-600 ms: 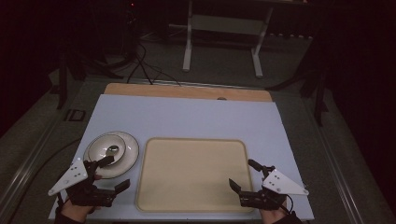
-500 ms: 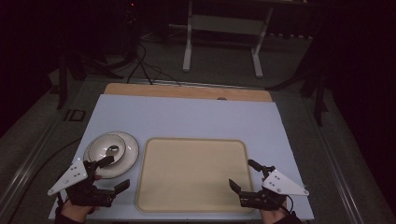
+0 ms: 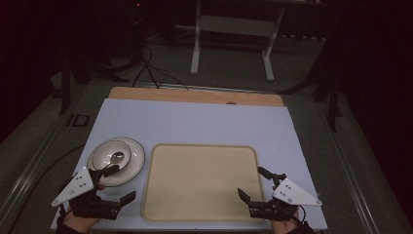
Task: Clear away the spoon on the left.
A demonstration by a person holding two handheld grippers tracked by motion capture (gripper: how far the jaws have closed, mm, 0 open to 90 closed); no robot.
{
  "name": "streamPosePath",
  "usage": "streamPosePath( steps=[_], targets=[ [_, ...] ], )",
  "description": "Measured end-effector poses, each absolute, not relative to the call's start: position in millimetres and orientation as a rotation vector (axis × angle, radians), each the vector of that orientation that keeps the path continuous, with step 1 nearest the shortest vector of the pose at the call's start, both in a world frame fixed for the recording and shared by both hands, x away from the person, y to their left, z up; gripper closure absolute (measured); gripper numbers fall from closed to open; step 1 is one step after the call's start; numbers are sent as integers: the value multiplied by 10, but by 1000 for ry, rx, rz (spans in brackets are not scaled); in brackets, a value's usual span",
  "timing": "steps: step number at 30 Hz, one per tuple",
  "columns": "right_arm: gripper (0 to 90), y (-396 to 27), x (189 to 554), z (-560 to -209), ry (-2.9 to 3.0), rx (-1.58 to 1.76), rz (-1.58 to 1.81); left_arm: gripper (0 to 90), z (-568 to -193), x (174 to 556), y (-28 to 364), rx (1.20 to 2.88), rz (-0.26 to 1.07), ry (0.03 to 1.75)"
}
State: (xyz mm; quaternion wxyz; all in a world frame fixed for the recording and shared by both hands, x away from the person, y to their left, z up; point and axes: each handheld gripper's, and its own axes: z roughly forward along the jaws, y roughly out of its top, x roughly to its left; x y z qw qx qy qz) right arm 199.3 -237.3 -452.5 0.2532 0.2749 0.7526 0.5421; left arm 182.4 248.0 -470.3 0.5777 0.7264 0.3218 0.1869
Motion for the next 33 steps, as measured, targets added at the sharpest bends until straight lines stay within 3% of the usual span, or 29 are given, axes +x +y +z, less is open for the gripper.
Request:
streamPosePath(
  steps=[13,33],
  targets=[
    [119,-2371,1987,-4522,2046,740,1479,24,-4675,1823,2435,1739,389,755],
    [119,-2361,2001,-4532,2050,749,1491,55,-4236,1728,2267,1796,422,661]
  ],
)
